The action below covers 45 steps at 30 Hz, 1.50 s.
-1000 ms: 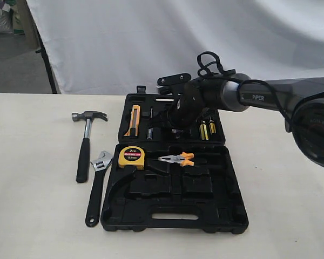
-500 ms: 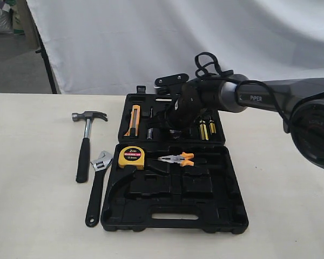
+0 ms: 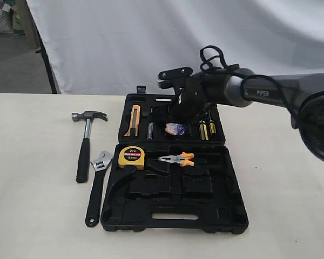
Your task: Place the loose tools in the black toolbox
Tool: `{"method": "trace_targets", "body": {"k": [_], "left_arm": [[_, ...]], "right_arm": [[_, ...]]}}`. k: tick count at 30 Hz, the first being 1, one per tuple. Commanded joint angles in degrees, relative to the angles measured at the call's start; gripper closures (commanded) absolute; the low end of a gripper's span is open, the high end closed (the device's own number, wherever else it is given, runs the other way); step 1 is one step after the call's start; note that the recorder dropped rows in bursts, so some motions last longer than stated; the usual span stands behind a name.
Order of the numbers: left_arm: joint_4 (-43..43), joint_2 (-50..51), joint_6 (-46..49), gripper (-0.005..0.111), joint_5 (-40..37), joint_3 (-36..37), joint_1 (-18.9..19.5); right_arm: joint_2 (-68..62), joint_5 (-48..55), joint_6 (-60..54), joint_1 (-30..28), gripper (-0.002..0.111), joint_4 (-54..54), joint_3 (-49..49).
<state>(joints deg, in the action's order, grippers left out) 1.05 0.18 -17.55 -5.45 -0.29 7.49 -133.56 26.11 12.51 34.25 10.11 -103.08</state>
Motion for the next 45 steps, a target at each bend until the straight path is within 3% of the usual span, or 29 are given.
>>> {"method": "trace_targets", "body": {"k": [1,4,5,19,21,24,28,30,37,45], "left_arm": [[0.25,-0.18,-0.27,0.106,0.41,-0.15,1.45],[0.25,-0.18,-0.27,0.106,0.41,-0.15,1.45],[0.25,-0.18,-0.27,0.106,0.41,-0.15,1.45],[0.25,-0.18,-0.27,0.106,0.41,-0.15,1.45],[0.25,-0.18,-0.27,0.106,0.41,-0.15,1.45],[0.25,-0.18,-0.27,0.106,0.41,-0.15,1.45],[0.25,-0.18,-0.27,0.106,0.41,-0.15,1.45],[0.25,-0.18,-0.27,0.106,0.41,-0.15,1.45],[0.25,-0.18,-0.27,0.106,0.41,-0.15,1.45],[0.25,-0.18,-0.27,0.106,0.41,-0.15,1.45]], "right_arm": [[3.67,0.00,-0.35,-0.78,0.054,0.34,-0.58],[3.75,1.87,-0.61,0.48,0.102,-0.87,-0.58],[3.75,2.50,-0.85,1.11,0.108,-0.87,-0.58],[3.75,0.84,0.28,13.38,0.108,-0.87,-0.58],[3.62,-1.11,0.28,14.79,0.104,-0.60,-0.68],[2.29,-1.96,0.28,16.55,0.083,-0.60,-2.59],[-2.22,0.74,0.16,18.05,0.046,-0.60,-8.79],[-4.22,2.94,-0.30,18.64,0.038,-0.60,-12.31],[-11.63,12.48,-1.41,18.64,0.035,-1.51,-24.58],[-16.07,13.21,-1.66,18.64,0.035,-6.12,-30.41]]}}
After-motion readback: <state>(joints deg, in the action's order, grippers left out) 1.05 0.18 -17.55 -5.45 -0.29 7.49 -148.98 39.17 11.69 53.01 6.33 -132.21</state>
